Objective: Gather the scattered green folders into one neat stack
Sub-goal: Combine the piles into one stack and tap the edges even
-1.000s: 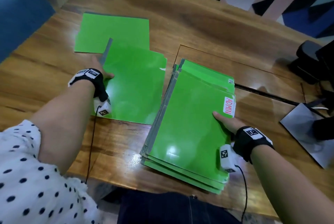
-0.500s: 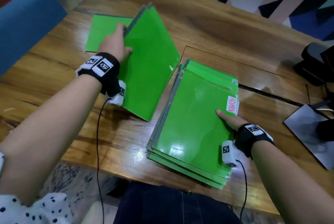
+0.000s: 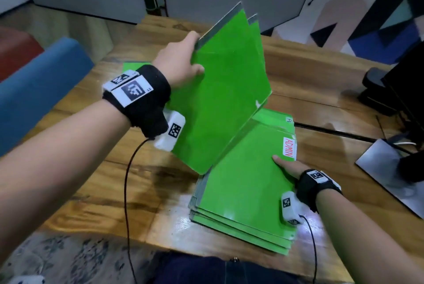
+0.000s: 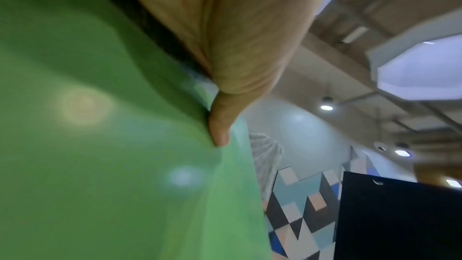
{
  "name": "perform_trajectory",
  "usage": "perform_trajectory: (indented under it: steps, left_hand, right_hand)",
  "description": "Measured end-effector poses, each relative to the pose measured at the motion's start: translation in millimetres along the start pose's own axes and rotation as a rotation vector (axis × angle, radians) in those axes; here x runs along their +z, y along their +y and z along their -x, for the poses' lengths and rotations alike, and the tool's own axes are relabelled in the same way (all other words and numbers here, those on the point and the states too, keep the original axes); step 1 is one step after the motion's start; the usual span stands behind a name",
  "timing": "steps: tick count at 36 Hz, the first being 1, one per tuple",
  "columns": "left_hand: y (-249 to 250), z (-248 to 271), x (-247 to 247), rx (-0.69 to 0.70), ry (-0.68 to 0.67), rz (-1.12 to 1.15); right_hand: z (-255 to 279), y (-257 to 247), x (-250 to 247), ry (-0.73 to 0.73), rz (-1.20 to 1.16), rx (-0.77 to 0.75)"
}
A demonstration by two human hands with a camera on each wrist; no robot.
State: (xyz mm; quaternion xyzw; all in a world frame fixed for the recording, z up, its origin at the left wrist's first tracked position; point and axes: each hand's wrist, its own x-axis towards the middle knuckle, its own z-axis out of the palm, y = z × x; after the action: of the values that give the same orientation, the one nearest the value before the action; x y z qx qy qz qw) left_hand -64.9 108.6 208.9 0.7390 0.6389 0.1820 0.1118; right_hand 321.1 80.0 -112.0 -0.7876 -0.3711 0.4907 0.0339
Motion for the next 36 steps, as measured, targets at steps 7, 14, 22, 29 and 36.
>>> perform_trajectory:
  steps: [7,14,22,29,36]
  left_hand:
    - [-26,58,116,-0.413,-0.268,0.486]
    - [-30,109,195,-0.622,-0.323,0.443]
    - [-7,101,218,-0.583,-0.445,0.422]
    - [-11,84,216,-0.530,-0.633,0.427]
    - [-53,37,187,-0.392,-0.797,0.185]
  right_hand:
    - [68,-33,1,0.066,-0.130,-0.068]
    - [97,-48,8,0.025,-0.261,0.017]
    - [97,-50,16,0.042,-0.157,0.037]
    - [96,-59,24,0.158,-0.079,0.089]
    - [94,-78,26,0.191,-0.097,0.090]
